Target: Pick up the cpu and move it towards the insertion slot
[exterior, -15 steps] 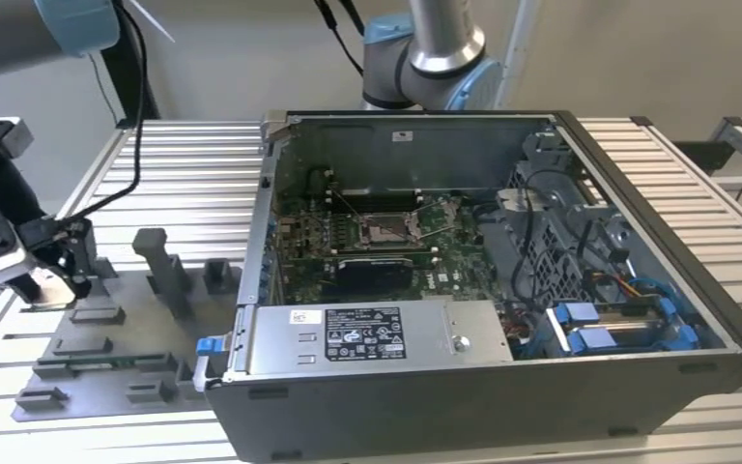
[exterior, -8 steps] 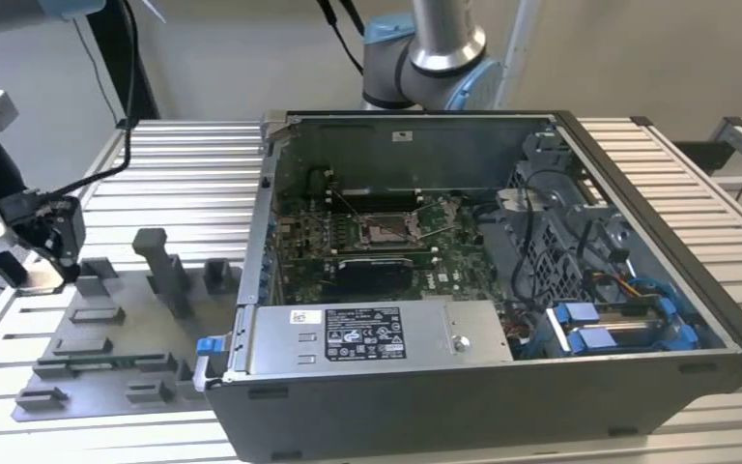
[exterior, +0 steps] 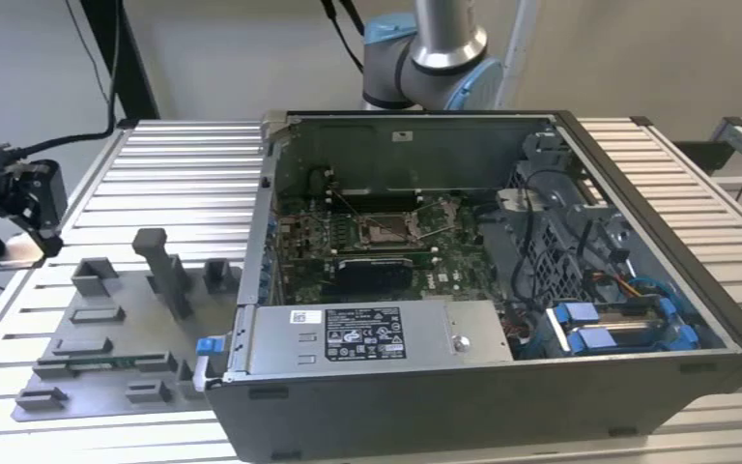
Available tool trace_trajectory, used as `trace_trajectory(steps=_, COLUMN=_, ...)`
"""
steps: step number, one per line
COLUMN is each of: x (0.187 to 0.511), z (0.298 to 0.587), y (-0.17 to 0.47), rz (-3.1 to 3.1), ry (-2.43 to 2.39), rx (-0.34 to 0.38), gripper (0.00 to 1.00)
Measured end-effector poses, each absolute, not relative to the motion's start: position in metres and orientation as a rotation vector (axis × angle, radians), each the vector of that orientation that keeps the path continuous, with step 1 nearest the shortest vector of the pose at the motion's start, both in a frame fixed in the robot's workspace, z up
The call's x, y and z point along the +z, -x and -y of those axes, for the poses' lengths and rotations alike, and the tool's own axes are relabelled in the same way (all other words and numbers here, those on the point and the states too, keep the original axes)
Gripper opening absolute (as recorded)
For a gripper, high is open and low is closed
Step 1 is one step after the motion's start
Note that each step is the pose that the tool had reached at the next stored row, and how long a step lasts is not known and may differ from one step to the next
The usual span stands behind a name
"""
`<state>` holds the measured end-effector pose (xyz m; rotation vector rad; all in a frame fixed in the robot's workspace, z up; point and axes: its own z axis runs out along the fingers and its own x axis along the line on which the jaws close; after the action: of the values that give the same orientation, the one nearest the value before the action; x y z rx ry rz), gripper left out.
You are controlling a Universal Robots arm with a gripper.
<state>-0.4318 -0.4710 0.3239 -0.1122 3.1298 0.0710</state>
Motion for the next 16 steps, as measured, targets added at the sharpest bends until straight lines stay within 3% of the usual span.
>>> trace_trajectory(steps=16, x=0.396, z=0.471, y=0.432, rz=-3.130, ry=0.112, rx=0.071, gripper=0.00)
